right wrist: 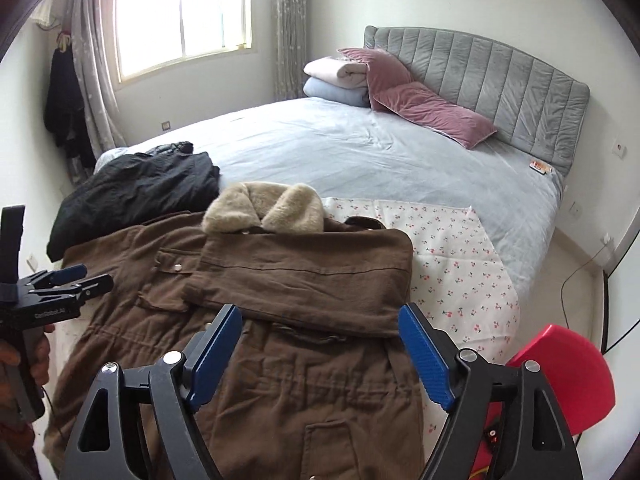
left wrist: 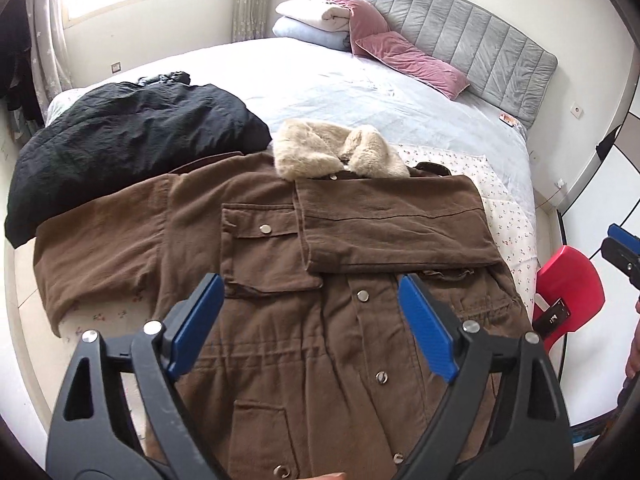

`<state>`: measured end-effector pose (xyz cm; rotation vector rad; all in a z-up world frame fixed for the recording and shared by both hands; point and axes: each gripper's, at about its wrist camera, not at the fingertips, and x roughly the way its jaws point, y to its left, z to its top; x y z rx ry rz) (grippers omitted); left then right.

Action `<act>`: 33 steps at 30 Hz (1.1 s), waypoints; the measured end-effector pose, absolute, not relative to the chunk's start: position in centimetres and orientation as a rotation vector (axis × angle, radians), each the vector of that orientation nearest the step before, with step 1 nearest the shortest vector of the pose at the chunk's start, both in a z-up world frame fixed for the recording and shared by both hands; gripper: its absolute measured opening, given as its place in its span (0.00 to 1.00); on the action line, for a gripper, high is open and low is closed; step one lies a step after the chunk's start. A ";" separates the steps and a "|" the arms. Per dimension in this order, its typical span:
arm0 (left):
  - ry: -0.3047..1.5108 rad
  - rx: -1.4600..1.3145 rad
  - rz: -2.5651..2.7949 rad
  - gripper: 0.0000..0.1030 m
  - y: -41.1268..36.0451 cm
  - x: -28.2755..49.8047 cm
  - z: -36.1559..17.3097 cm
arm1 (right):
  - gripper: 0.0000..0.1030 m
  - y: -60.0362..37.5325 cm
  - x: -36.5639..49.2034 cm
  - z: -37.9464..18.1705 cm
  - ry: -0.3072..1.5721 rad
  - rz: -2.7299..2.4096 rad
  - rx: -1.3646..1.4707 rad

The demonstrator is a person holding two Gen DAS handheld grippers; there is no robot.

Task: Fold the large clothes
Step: 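Grasp the other sleeve with the left gripper and lift it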

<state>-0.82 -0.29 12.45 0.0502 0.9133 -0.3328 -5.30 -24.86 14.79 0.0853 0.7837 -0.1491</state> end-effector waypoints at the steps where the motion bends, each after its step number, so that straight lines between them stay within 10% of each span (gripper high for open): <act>1: 0.912 0.056 -0.320 0.91 0.4 -1.1 12.8 | 0.84 -24.2 -5.7 15.5 0.780 -0.155 0.080; 33: 0.968 -0.698 0.121 0.93 32.2 7.4 -3.4 | 0.90 -22.1 6.4 -5.6 0.965 -0.149 0.172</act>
